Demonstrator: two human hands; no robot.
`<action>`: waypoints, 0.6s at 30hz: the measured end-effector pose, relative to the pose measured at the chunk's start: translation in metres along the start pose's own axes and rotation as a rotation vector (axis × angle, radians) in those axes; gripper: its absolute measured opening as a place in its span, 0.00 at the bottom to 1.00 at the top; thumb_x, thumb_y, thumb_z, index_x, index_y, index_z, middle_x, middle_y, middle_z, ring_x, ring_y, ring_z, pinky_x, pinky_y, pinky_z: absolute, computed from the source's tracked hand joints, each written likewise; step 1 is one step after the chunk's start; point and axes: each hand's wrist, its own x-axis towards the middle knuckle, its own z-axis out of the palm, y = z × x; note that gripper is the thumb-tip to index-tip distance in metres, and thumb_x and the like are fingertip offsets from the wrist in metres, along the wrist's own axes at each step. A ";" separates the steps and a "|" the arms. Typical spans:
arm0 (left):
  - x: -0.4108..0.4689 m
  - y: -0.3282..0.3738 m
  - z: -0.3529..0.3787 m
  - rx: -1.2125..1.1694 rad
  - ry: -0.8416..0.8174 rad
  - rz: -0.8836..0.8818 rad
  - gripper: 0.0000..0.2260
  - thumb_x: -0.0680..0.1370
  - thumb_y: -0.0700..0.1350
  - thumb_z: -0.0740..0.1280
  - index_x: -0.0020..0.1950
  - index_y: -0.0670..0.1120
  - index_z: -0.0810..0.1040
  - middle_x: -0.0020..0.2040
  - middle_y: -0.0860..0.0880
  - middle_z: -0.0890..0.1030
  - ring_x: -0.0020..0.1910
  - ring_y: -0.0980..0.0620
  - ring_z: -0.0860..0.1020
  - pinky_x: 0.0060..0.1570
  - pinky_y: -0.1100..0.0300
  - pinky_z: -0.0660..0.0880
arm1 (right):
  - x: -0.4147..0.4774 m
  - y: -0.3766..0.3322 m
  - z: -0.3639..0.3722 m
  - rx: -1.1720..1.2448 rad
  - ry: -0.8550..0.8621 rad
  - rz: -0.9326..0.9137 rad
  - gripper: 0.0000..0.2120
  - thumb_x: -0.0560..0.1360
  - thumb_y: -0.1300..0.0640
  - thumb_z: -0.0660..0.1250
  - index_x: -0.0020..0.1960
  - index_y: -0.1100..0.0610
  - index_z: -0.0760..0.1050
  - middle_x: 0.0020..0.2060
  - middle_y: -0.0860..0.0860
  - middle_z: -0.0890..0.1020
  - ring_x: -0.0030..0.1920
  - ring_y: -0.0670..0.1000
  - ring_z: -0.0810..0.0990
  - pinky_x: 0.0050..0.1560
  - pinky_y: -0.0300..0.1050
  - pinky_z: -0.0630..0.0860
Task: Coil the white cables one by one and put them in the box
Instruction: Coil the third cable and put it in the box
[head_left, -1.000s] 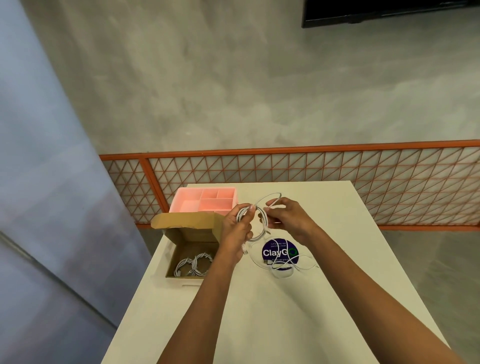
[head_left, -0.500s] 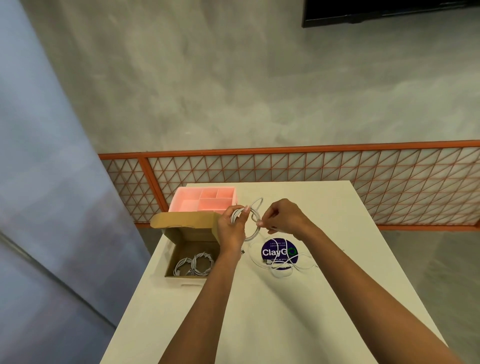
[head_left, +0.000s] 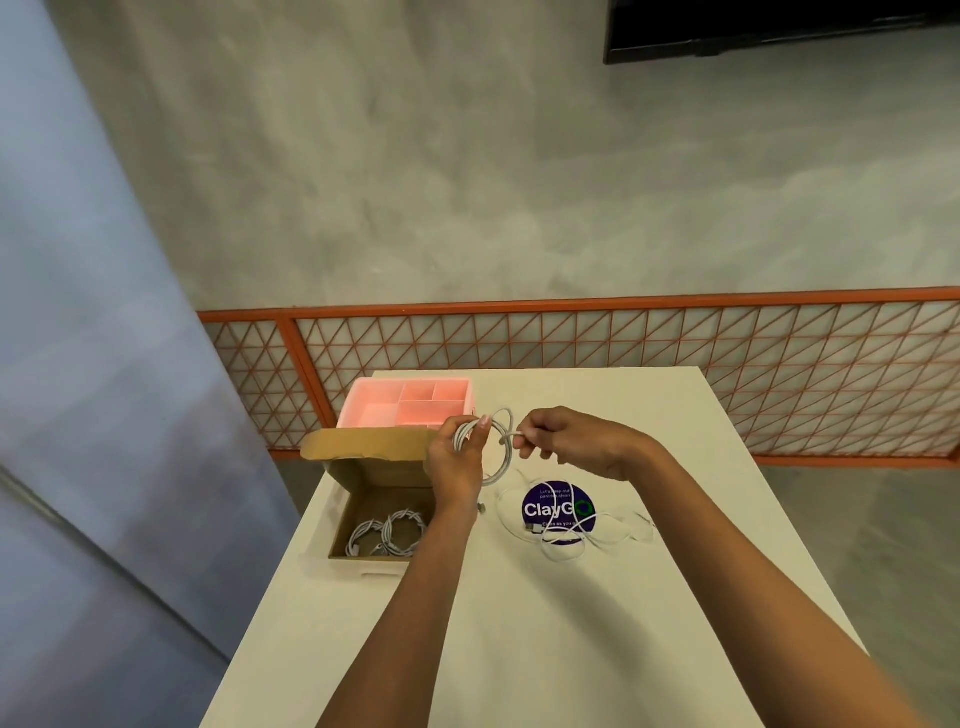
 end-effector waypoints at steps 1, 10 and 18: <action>-0.001 0.000 0.001 -0.008 -0.003 -0.010 0.04 0.74 0.48 0.72 0.41 0.56 0.79 0.43 0.51 0.82 0.49 0.45 0.79 0.52 0.40 0.78 | 0.000 -0.001 0.002 0.002 0.012 0.000 0.11 0.82 0.52 0.56 0.49 0.57 0.73 0.42 0.46 0.75 0.42 0.43 0.70 0.43 0.34 0.67; -0.006 -0.002 0.005 -0.069 -0.033 -0.044 0.03 0.72 0.50 0.73 0.42 0.54 0.79 0.48 0.46 0.83 0.51 0.42 0.80 0.49 0.44 0.78 | 0.005 0.005 0.001 -0.140 0.018 0.109 0.14 0.80 0.52 0.60 0.55 0.57 0.81 0.30 0.51 0.66 0.28 0.47 0.60 0.28 0.37 0.58; -0.006 0.000 0.003 -0.044 -0.064 -0.002 0.04 0.73 0.48 0.72 0.44 0.50 0.80 0.44 0.49 0.82 0.48 0.45 0.80 0.47 0.49 0.76 | -0.004 0.008 0.005 -0.162 0.058 -0.176 0.14 0.82 0.59 0.55 0.45 0.49 0.76 0.42 0.40 0.79 0.39 0.43 0.77 0.39 0.36 0.70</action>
